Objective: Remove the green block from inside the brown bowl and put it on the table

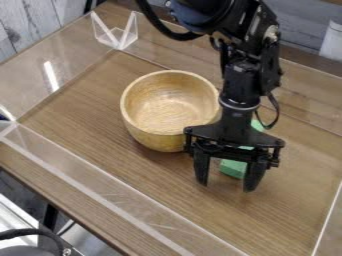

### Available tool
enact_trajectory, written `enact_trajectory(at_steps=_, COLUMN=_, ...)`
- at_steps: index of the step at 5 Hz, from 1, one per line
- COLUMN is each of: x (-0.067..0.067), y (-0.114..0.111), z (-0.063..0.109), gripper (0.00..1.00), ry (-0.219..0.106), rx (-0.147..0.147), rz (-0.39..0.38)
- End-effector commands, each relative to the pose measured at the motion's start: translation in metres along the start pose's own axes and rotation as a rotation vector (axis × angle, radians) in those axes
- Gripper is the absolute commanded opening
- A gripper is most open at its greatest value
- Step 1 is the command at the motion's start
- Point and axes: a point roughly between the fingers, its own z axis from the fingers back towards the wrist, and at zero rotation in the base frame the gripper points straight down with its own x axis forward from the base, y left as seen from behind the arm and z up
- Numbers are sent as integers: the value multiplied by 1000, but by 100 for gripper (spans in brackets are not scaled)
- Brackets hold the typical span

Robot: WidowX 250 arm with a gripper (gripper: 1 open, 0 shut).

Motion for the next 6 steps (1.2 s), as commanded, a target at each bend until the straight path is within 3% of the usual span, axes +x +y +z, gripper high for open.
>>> enact_trajectory(at_steps=1, x=6, y=-5, z=33, gripper=100, ry=-69, rx=-57, rz=-27)
enact_trajectory(at_steps=6, x=23, y=-5, z=35, gripper=100, ry=-89, rx=-91, rz=-54)
